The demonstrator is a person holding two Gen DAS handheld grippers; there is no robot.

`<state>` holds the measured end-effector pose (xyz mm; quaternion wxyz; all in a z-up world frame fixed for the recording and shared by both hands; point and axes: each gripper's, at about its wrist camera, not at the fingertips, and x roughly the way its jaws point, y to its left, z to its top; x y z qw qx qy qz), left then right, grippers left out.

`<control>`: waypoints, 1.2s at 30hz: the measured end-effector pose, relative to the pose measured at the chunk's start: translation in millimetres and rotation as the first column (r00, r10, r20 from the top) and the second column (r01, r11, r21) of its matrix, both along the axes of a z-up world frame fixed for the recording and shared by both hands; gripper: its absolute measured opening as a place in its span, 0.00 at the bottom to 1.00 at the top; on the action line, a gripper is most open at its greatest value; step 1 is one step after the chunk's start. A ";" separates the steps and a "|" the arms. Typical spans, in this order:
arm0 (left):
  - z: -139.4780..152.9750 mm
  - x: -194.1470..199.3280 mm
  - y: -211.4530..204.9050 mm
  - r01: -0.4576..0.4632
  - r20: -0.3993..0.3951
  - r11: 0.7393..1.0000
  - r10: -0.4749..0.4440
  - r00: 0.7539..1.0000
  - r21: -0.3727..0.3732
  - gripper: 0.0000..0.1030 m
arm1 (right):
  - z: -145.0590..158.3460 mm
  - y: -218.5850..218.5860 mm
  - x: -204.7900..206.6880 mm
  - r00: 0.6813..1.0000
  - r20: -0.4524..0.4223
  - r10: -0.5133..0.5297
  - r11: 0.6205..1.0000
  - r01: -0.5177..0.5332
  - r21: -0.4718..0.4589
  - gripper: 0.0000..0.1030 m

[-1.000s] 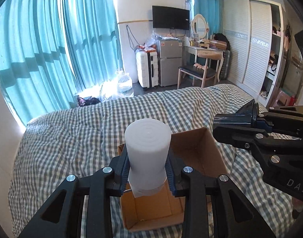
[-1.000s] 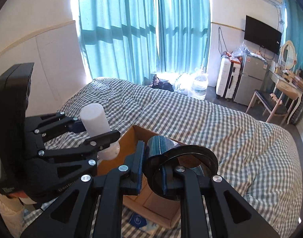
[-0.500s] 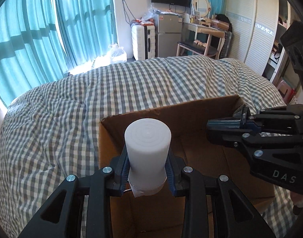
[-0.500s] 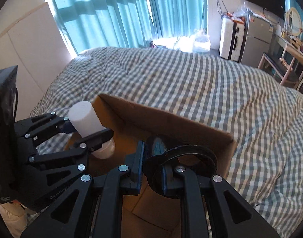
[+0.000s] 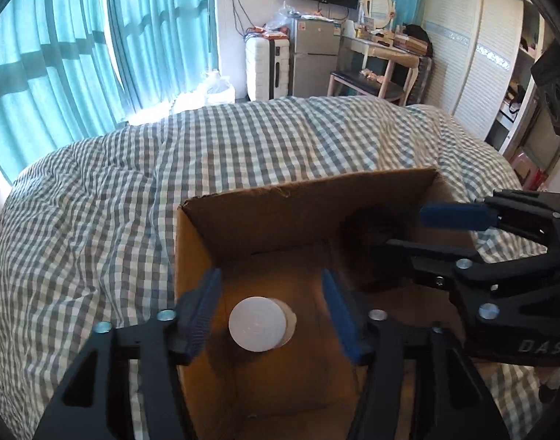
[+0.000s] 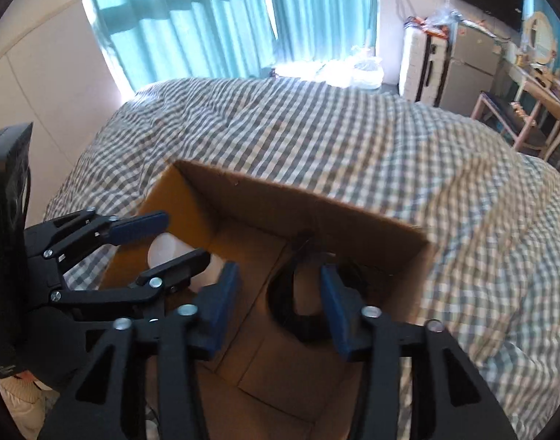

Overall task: Organize objects
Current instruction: 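Carry both held items over the cardboard box and lower them inside, then open both grippers and withdraw them from the box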

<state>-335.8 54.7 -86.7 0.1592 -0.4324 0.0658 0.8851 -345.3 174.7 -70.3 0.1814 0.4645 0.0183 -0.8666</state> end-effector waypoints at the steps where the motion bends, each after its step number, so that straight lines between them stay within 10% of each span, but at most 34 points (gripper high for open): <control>1: 6.6 4.9 -0.7 0.001 -0.005 1.000 -0.001 1.000 0.011 0.76 | 8.3 3.0 4.2 1.000 -0.008 -0.007 1.000 0.006 -0.018 0.63; 21: 121.5 117.8 -17.8 -0.132 -0.207 0.990 0.119 0.971 -0.052 0.98 | 159.6 37.2 164.5 0.955 -0.295 -0.042 0.999 0.045 0.003 0.85; 36: 40.9 234.1 -70.0 -0.321 -0.172 0.946 0.308 0.936 -0.051 0.99 | 53.7 1.6 276.7 0.982 -0.188 0.032 0.997 -0.017 0.081 0.85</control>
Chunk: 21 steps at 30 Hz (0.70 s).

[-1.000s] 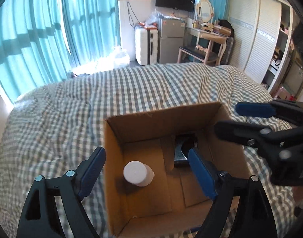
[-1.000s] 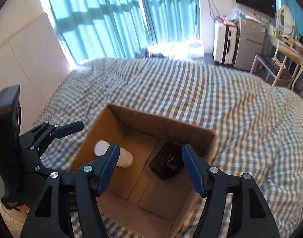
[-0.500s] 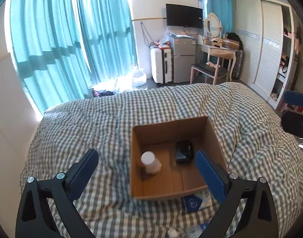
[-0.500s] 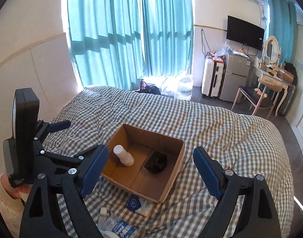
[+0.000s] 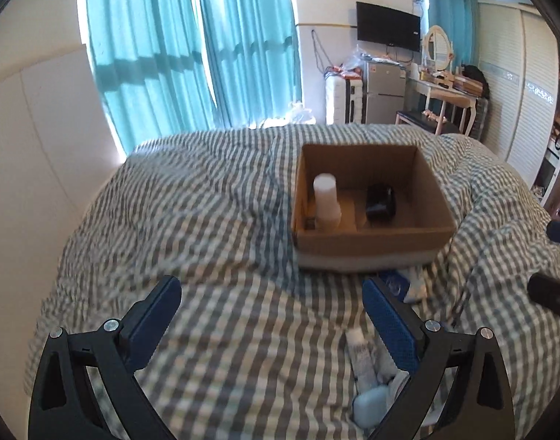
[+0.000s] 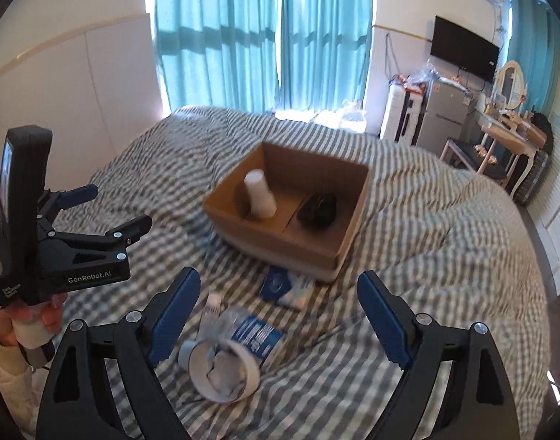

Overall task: Organize objects
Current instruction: 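Open both grippers and withdraw them from the box, then grasp the tape roll with the right gripper while the left grasps the white oval case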

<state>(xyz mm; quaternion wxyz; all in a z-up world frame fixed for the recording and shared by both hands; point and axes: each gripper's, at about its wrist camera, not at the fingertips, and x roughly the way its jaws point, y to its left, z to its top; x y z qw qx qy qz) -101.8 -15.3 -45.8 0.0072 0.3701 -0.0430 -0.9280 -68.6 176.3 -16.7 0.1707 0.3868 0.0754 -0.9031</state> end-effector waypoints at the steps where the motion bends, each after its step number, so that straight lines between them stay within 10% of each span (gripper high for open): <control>1: -8.9 4.2 -1.8 -0.002 0.018 1.000 0.002 1.000 0.009 0.99 | -11.9 -4.6 2.7 1.000 0.015 0.007 1.000 -0.007 0.005 0.85; 9: -65.7 40.1 -13.5 -0.003 0.104 1.000 0.000 0.995 0.027 0.99 | -101.6 -44.0 22.5 0.987 0.153 0.053 0.993 -0.068 0.098 0.85; 21: -87.4 42.7 -22.6 0.002 0.144 0.999 -0.008 0.990 0.038 0.99 | -138.6 -52.5 24.6 0.979 0.202 0.031 0.982 -0.067 0.174 0.85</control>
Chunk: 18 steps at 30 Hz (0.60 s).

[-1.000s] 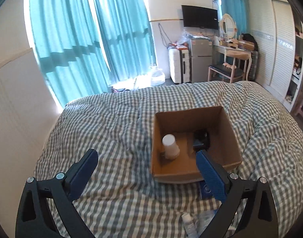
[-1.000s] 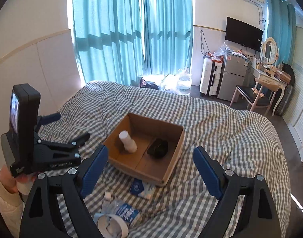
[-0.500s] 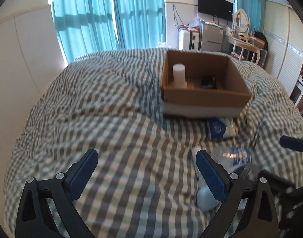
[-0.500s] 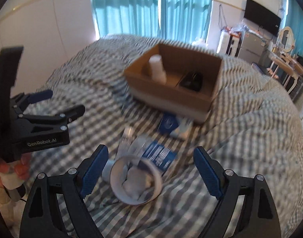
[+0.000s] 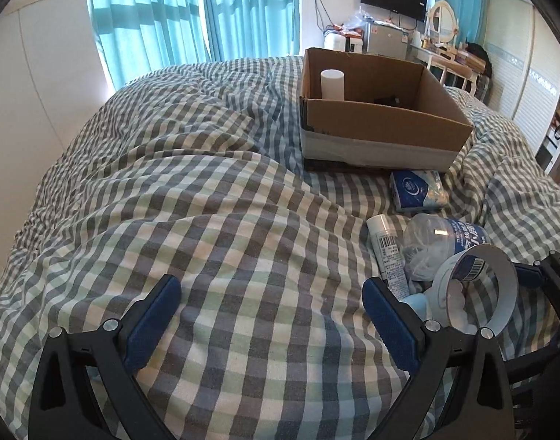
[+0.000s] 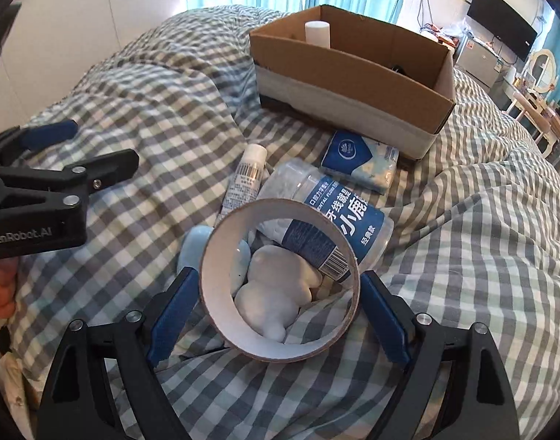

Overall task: Organize objects
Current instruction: 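Grasp the tape roll with the right gripper while the left grasps the white oval case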

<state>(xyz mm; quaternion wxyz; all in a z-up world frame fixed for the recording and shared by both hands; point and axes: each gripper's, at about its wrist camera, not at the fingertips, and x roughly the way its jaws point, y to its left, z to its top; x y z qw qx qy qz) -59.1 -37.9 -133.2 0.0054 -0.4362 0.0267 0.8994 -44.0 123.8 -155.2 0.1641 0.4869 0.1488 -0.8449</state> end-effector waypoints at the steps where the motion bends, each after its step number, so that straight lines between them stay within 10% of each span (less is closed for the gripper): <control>1: 0.6 0.1 0.3 0.000 0.000 1.000 0.000 1.000 -0.001 0.99 | -1.1 -0.4 -0.4 1.000 0.000 0.001 1.000 -0.001 0.006 0.85; 18: -14.9 4.6 63.8 0.161 0.082 0.984 -0.155 0.984 -0.073 0.99 | 60.4 71.1 -7.8 0.980 -0.112 -0.167 0.978 0.150 -0.146 0.83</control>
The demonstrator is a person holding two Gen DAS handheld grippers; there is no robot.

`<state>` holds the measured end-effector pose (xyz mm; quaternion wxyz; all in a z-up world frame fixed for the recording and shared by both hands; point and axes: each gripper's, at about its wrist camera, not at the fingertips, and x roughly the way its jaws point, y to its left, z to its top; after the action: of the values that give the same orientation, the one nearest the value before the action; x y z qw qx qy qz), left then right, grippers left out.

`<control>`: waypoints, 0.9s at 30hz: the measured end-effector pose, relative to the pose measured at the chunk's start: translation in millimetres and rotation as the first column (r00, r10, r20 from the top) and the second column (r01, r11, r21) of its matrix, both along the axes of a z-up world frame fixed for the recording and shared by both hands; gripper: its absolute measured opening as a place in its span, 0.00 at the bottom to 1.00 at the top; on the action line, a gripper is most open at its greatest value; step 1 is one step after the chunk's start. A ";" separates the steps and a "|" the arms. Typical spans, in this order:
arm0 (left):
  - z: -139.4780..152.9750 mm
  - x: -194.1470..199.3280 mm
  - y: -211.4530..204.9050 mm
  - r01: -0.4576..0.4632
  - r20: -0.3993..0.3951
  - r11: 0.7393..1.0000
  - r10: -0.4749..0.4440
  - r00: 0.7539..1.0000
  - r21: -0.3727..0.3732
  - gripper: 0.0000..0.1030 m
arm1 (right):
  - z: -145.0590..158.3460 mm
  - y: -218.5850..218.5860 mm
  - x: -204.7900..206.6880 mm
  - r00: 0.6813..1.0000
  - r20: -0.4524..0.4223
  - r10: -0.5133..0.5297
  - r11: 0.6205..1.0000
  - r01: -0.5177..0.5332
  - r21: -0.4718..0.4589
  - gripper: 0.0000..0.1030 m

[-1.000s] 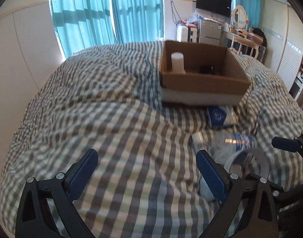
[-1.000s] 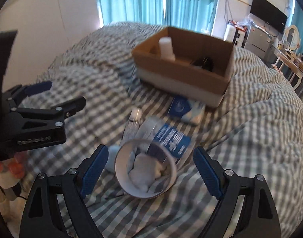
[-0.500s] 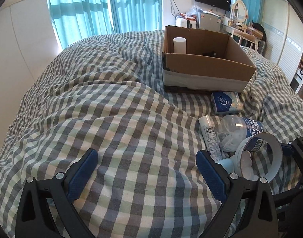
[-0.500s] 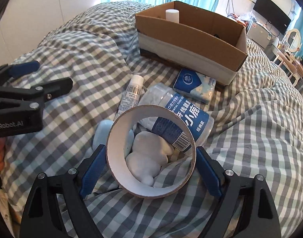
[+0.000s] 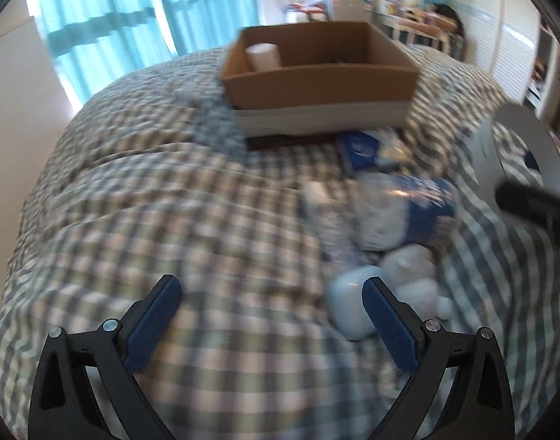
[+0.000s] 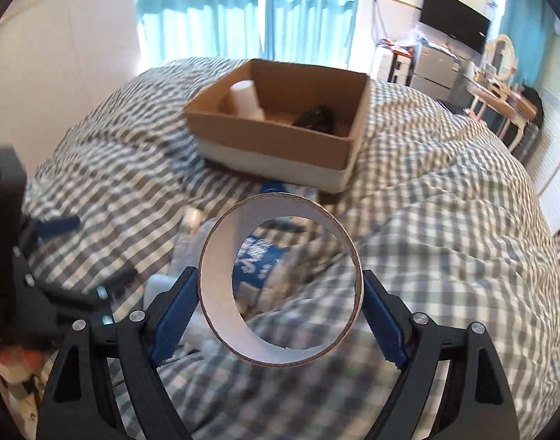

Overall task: Organize objects
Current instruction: 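Grasp the tape roll with the right gripper while the left grasps the white oval case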

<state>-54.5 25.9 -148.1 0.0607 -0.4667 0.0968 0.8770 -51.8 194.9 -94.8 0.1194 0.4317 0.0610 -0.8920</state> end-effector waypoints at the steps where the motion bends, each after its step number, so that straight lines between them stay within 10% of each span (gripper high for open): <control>1: -4.1 0.3 7.5 0.030 0.012 1.000 -0.030 0.999 -0.005 0.99 | -1.5 4.8 -1.6 1.000 0.012 -0.008 1.000 0.009 -0.021 0.83; 13: -43.8 -23.0 37.0 0.128 0.169 0.992 -0.123 0.978 -0.019 0.88 | -22.0 23.4 -3.6 0.998 0.067 0.000 0.994 0.008 -0.113 0.83; 19: -49.3 -11.6 49.3 0.204 0.216 0.979 -0.203 0.955 0.020 0.39 | -23.1 22.1 -3.1 0.998 0.063 0.003 0.993 0.005 -0.116 0.83; 27: -46.4 -0.7 52.6 0.199 0.201 0.980 -0.199 0.959 0.021 0.22 | -24.1 22.9 0.2 0.998 0.059 -0.006 0.994 0.012 -0.105 0.83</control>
<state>-55.2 78.5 -194.5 0.1583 -0.5411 0.1366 0.8145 -51.6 217.8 -118.9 0.1398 0.4509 0.0085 -0.8815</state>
